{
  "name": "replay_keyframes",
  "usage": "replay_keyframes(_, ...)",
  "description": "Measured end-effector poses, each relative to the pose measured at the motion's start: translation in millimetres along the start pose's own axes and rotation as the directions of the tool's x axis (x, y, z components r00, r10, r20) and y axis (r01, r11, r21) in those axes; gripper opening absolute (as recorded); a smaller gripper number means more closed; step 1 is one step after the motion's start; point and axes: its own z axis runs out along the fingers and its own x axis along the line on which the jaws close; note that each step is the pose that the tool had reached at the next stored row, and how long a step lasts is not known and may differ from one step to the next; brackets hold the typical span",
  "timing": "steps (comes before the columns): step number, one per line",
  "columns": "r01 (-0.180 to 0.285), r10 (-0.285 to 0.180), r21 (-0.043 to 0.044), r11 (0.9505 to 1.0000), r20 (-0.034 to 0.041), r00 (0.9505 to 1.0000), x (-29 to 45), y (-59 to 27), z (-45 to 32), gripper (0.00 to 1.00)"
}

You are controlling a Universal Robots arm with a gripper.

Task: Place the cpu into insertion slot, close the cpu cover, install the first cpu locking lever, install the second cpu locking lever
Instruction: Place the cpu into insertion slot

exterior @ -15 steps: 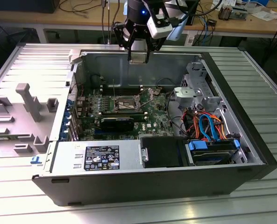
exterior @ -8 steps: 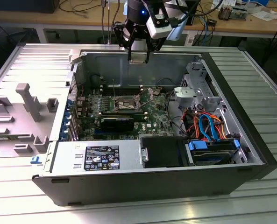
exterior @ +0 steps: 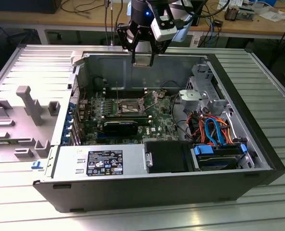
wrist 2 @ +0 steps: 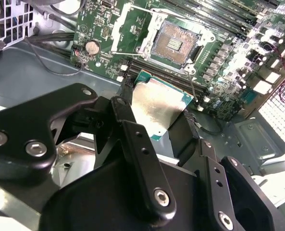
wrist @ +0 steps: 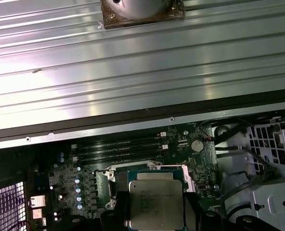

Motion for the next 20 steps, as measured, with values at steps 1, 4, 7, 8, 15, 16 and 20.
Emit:
replay_keyframes(1, 0.0, 0.0, -0.0001, 1.0, 0.0, 1.0, -0.2, -1.2, -0.1, 0.54)
replay_keyframes(4, -0.006, 0.006, -0.0003, 1.0, 0.0005, 1.0, -0.3, -2.7, 0.2, 0.54)
replay_keyframes(7, -0.028, 0.028, -0.0003, 0.9996, 0.0022, 0.9996, -0.4, -3.0, 0.5, 0.54)
replay_keyframes(8, -0.037, 0.037, -0.0005, 0.9993, 0.0028, 0.9993, -0.5, -3.0, 0.7, 0.54)
replay_keyframes(15, -0.119, 0.119, -0.0028, 0.9929, 0.0092, 0.9929, -0.5, -3.1, 2.3, 0.54)
replay_keyframes(16, -0.128, 0.128, -0.003, 0.9917, 0.01, 0.9917, -0.5, -3.1, 2.4, 0.54)
replay_keyframes(20, -0.167, 0.167, -0.0042, 0.986, 0.0129, 0.9859, -0.5, -3.2, 2.9, 0.54)
